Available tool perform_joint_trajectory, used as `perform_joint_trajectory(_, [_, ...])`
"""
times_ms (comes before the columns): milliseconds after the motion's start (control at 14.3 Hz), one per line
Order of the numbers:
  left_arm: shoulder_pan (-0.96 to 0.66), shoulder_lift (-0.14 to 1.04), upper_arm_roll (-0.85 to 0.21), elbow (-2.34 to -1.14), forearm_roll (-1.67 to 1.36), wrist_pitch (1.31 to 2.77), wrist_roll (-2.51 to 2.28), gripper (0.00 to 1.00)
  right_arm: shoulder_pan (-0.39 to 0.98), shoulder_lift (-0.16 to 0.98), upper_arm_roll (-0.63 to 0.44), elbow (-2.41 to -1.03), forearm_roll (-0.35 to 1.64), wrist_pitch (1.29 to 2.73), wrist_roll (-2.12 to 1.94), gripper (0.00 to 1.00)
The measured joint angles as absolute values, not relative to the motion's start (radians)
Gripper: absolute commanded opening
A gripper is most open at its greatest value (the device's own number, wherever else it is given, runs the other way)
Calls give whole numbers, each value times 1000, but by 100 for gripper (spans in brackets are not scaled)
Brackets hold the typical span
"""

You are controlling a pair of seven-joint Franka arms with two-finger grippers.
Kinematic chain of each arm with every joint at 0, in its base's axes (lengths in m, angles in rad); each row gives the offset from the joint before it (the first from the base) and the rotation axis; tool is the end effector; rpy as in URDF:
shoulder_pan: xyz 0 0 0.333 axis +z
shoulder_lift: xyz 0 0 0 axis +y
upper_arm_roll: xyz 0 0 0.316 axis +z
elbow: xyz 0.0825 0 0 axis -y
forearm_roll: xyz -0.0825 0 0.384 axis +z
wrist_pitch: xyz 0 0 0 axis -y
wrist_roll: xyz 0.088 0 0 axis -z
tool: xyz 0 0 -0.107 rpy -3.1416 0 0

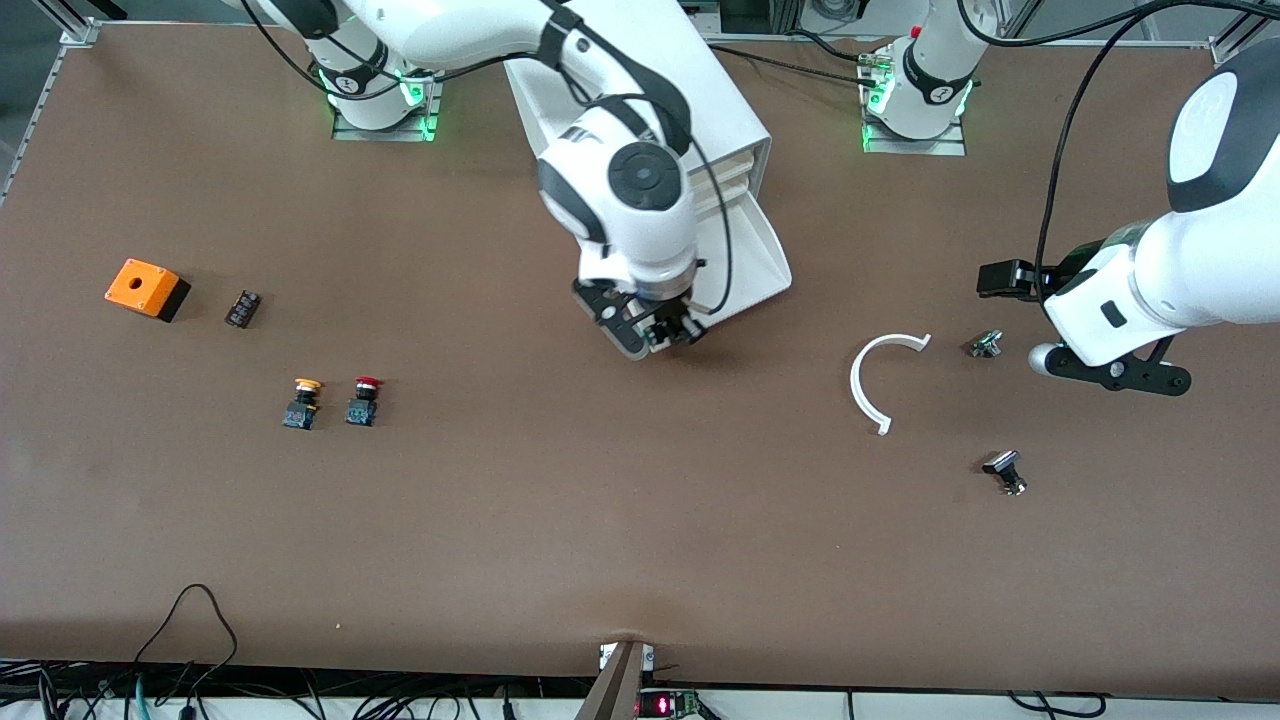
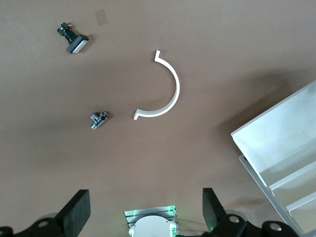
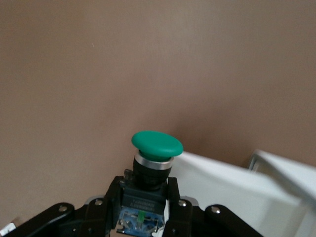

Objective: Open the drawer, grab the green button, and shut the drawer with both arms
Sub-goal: 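Grasp the green button with the right gripper and lift it out, then carry the green button beside the red button and set it down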

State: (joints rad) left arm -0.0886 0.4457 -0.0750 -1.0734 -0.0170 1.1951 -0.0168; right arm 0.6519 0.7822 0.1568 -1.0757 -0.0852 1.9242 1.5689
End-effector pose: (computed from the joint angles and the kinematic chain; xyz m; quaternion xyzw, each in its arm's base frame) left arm 0.6320 -0.0946 0.5560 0.9840 -0.0732 -0.1622 0.0103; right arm 0.5617 0.5233 0.3725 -0.9237 0.3812 -0.0011 0.0397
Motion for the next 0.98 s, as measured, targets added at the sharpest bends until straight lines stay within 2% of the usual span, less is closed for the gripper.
perform_joint_trajectory(279, [-89, 446, -75, -1073, -17, 1195, -17, 100, 539, 717, 155, -1136, -81, 1801, 1223, 0])
perform_joint_trajectory(558, [-89, 446, -76, -1073, -17, 1195, -17, 100, 447, 607, 152, -1292, -81, 1795, 969, 0])
perform_joint_trajectory(767, [-90, 446, -77, -1073, -17, 1195, -17, 100, 407, 528, 137, -1421, -81, 1842, 784, 0])
perform_joint_trajectory(976, [-90, 446, -77, -1073, -17, 1195, -17, 100, 346, 484, 116, -1574, -69, 1972, 610, 0])
